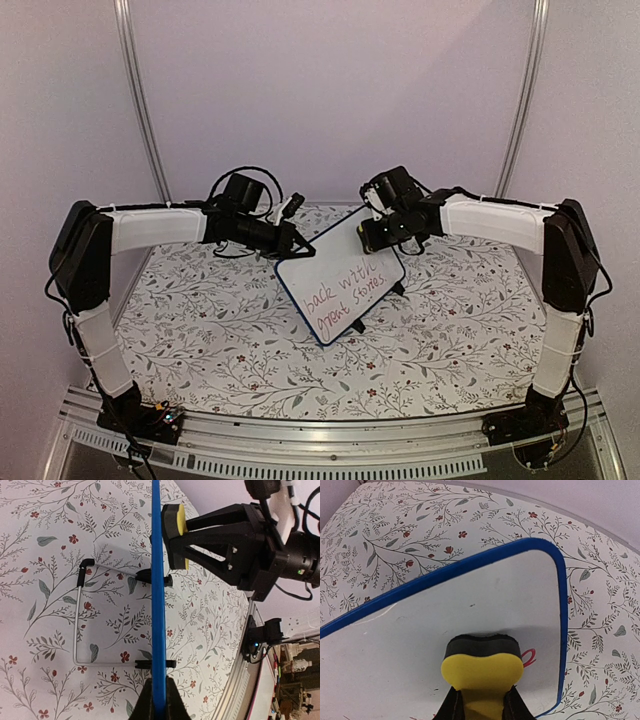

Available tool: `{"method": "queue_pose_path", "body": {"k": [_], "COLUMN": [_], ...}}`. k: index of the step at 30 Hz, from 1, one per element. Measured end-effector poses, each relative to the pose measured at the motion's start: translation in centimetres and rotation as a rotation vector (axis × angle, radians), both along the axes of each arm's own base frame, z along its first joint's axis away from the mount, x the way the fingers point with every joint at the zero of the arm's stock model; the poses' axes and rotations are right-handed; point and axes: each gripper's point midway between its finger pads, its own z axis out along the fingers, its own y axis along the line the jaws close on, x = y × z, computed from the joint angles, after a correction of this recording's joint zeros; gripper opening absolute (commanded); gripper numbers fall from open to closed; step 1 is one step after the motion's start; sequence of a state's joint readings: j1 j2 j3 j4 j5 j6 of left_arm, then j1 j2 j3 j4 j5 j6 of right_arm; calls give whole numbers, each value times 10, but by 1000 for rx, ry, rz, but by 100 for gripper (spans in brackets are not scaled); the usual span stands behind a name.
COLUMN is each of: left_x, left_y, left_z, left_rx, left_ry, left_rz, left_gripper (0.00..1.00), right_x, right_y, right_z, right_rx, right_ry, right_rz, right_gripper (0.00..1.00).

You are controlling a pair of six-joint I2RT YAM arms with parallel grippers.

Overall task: Erase the whiteboard
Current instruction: Erase the whiteboard at the center of the board.

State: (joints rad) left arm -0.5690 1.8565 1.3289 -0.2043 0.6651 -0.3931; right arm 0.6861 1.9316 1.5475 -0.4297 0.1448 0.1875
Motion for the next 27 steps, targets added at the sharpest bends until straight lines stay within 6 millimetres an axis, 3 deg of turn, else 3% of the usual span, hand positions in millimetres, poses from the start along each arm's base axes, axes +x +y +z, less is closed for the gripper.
{"method": "queue_pose_path", "body": {"k": [8, 17, 27], "left_x": [0, 0, 0], "left_y": [0, 0, 0], "left_z": [0, 0, -1], "left_rx": [2, 2, 2], "left_ry": [3, 5, 5], "left_rz": [4, 5, 5], "left_gripper": [0, 0, 0], "right_x": [1, -20, -18], "right_y": [1, -24, -25], "right_z": [-5, -39, -37], "right_rx": [4, -32, 3], "right_ry": [-4, 61, 92], "right_rz": [2, -29, -21], "right_gripper": [17, 17, 17]}}
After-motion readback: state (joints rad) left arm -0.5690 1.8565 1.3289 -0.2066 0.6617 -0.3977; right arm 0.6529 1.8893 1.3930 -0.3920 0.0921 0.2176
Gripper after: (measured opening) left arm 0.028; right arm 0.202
